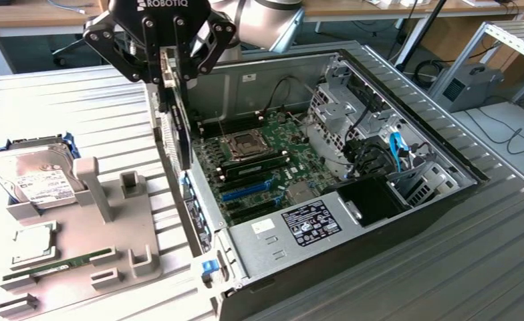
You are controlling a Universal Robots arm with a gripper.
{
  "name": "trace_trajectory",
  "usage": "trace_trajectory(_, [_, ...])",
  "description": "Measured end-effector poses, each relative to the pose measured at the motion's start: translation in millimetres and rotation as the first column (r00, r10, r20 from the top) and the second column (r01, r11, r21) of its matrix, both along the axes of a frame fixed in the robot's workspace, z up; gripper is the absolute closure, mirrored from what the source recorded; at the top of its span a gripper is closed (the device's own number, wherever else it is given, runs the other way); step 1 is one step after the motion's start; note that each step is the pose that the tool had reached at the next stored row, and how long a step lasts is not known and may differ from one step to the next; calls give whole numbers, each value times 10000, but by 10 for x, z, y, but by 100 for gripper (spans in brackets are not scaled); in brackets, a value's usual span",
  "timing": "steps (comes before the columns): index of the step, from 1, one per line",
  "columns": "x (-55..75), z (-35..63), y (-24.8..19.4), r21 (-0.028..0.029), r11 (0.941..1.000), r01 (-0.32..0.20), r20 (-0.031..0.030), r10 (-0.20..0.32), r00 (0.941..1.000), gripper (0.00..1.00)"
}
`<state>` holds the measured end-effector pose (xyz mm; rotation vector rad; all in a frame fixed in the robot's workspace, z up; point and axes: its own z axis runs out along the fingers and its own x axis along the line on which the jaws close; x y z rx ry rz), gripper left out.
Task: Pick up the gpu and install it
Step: 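Pick up the gpu and move the gpu toward the slot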
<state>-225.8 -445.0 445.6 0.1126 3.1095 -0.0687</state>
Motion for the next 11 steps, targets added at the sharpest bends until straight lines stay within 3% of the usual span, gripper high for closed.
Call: trace_trajectory(11, [113,-1,0,-1,10000,0,0,0,10000,74])
